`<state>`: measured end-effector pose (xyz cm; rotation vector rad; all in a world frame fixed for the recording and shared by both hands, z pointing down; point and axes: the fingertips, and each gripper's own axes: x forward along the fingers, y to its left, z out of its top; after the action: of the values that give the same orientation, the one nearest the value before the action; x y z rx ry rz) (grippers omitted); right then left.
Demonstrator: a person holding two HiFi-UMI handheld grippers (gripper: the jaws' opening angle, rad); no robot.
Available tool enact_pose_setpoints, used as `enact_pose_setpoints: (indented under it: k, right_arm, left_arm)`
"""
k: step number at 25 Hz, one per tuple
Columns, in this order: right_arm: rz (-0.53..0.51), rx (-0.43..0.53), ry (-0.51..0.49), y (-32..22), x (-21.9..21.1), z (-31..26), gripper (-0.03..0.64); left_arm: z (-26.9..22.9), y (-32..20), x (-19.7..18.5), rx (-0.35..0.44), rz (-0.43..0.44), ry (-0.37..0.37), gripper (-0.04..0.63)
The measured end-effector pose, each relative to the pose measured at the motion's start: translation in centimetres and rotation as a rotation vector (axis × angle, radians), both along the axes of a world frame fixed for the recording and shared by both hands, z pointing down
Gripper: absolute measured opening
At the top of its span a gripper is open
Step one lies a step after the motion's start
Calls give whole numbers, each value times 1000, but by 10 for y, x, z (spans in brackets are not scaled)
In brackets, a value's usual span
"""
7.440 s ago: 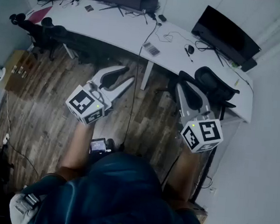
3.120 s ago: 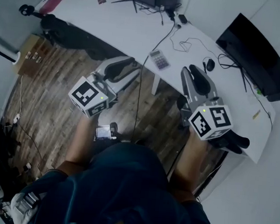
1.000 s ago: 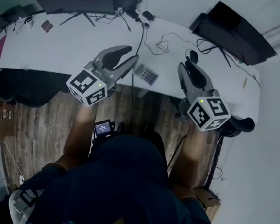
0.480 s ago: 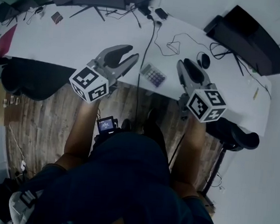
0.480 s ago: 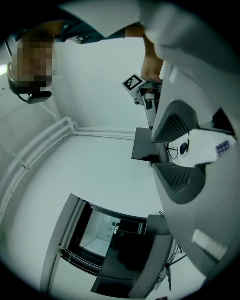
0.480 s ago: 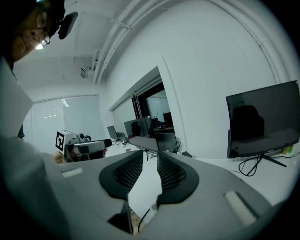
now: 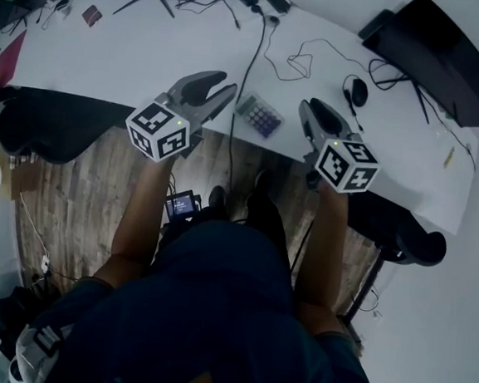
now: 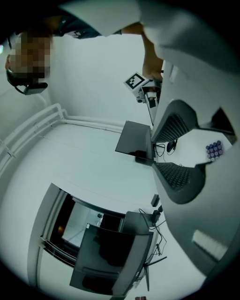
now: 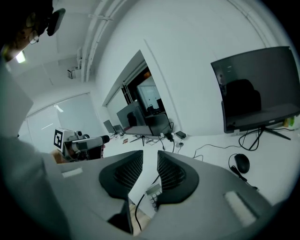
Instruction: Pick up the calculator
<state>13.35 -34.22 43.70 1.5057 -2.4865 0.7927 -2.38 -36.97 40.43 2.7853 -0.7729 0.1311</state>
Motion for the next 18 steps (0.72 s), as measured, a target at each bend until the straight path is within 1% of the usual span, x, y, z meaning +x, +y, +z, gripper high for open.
enact_pose_setpoints:
  k: [6, 18]
  right_arm:
    - [6, -112, -58, -3, 7, 56, 80]
    - [7, -321, -130, 3, 2, 158, 94]
  left_arm:
    - [52, -13, 11, -93, 3, -55, 133]
    - [149, -36, 13, -261, -8, -147, 146]
